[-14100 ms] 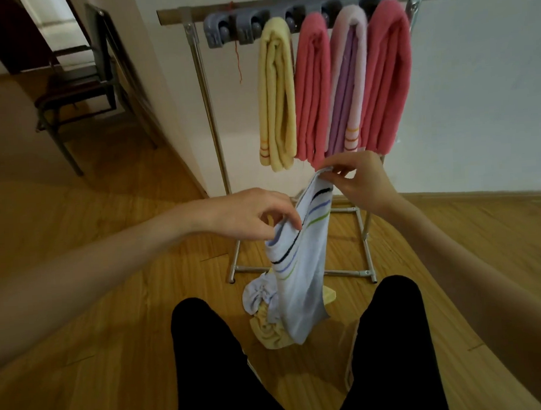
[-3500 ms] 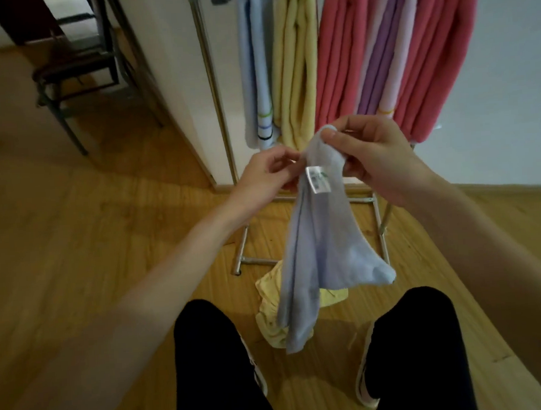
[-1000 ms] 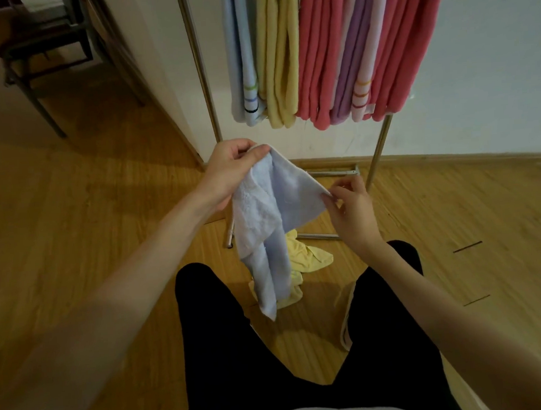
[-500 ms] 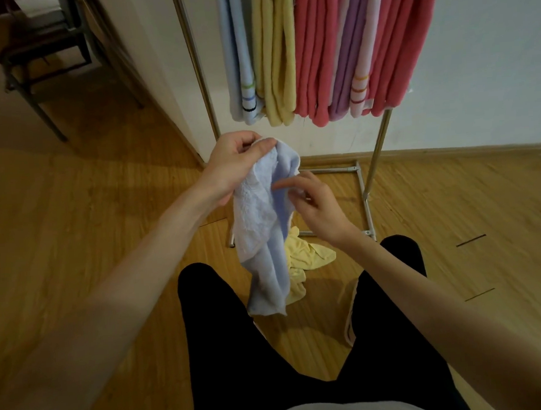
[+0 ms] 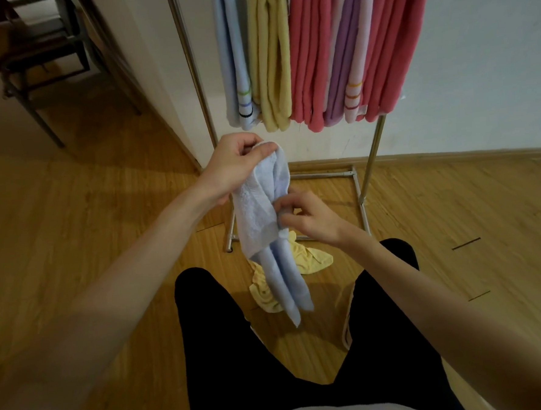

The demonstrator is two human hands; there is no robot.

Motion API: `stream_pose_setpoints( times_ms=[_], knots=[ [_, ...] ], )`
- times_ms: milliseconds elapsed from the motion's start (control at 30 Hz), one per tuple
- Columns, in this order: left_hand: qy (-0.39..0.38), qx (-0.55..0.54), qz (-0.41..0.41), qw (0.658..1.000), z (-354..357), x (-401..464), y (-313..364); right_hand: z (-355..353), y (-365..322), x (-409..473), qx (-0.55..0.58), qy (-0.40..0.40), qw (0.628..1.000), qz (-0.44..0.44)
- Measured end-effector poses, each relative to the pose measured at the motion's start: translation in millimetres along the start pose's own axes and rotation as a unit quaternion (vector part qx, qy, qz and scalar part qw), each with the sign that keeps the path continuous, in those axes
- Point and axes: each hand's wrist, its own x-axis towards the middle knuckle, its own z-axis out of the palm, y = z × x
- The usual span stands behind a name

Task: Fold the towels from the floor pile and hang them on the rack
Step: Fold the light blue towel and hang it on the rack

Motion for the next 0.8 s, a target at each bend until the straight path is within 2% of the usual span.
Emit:
stream_pose_setpoints(
  times_ms=[133,367,533,667,800],
  knots=[
    [0.033,0.003,-0.008,0.999,-5,5,5,-2,8,-8,-0.062,0.038,0.997,-0.030],
    [0.113,-0.009,-0.025,0.993,-7,11,10,-25,3,-11,-0.094,0.149,0.983,-0.049],
    [0.177,-0.022,-0.023,0.984,-8,14,18,-45,2,-4,-0.103,0.206,0.973,-0.024],
    [0.169,-0.004,-0.011,0.986,-12,11,27,-54,2,2,-0.101,0.241,0.965,-0.014],
    [0.158,0.010,-0.014,0.987,-21,7,33,-62,-2,9,-0.092,0.316,0.944,-0.003]
  ],
)
